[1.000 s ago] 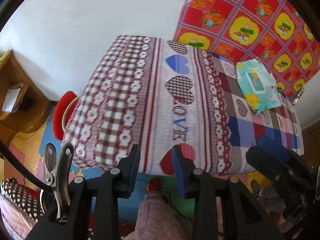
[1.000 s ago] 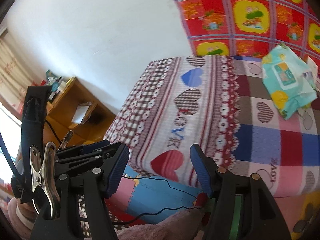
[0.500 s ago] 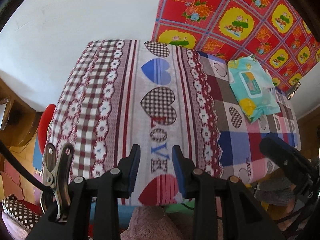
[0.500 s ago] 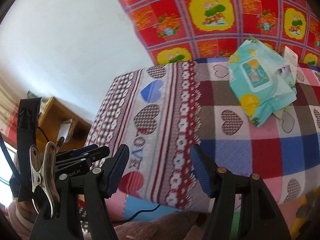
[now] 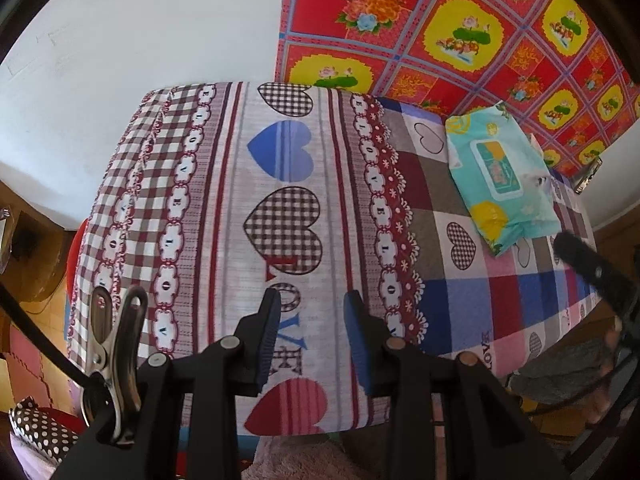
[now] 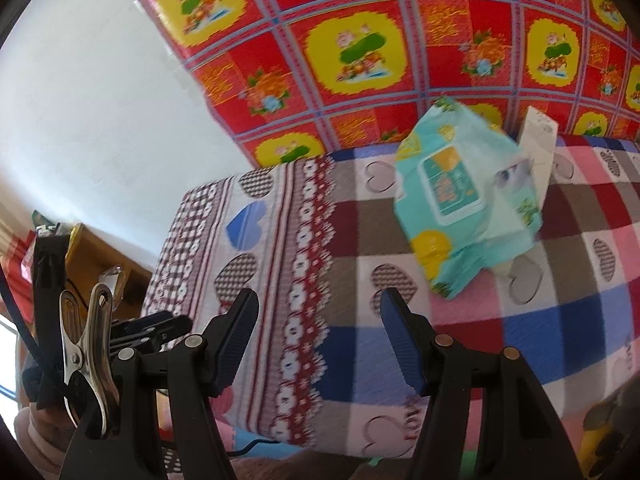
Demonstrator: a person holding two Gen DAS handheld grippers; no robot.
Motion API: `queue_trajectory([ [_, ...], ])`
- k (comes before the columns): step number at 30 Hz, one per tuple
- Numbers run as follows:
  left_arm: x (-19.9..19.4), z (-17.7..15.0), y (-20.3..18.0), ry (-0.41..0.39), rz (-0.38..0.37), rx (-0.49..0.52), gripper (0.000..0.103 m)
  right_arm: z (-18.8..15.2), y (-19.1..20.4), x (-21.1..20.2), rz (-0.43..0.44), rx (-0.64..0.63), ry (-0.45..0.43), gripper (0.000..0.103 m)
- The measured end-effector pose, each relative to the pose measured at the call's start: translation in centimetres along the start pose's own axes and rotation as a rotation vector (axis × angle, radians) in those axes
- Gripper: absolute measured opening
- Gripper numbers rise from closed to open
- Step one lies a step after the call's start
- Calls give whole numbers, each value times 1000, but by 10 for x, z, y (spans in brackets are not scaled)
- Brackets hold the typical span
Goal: Collect trash
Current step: 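Lower right tool onto the teal wet-wipes pack and close on it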
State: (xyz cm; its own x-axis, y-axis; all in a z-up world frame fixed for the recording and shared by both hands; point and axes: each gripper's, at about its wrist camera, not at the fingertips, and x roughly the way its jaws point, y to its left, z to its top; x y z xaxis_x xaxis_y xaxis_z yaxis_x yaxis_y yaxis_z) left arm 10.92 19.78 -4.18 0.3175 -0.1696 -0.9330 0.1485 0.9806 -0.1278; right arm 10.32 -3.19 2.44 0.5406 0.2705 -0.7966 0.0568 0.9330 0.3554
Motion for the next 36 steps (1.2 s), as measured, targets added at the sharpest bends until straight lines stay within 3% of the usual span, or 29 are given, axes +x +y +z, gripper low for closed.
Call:
queue_trajectory([
  [18, 10, -1, -38, 4, 49, -157, 34, 83, -89, 14, -98, -123, -13, 65],
  [36, 10, -12, -37, -7, 93, -280, 34, 122, -121, 79, -226, -277, 69, 65],
])
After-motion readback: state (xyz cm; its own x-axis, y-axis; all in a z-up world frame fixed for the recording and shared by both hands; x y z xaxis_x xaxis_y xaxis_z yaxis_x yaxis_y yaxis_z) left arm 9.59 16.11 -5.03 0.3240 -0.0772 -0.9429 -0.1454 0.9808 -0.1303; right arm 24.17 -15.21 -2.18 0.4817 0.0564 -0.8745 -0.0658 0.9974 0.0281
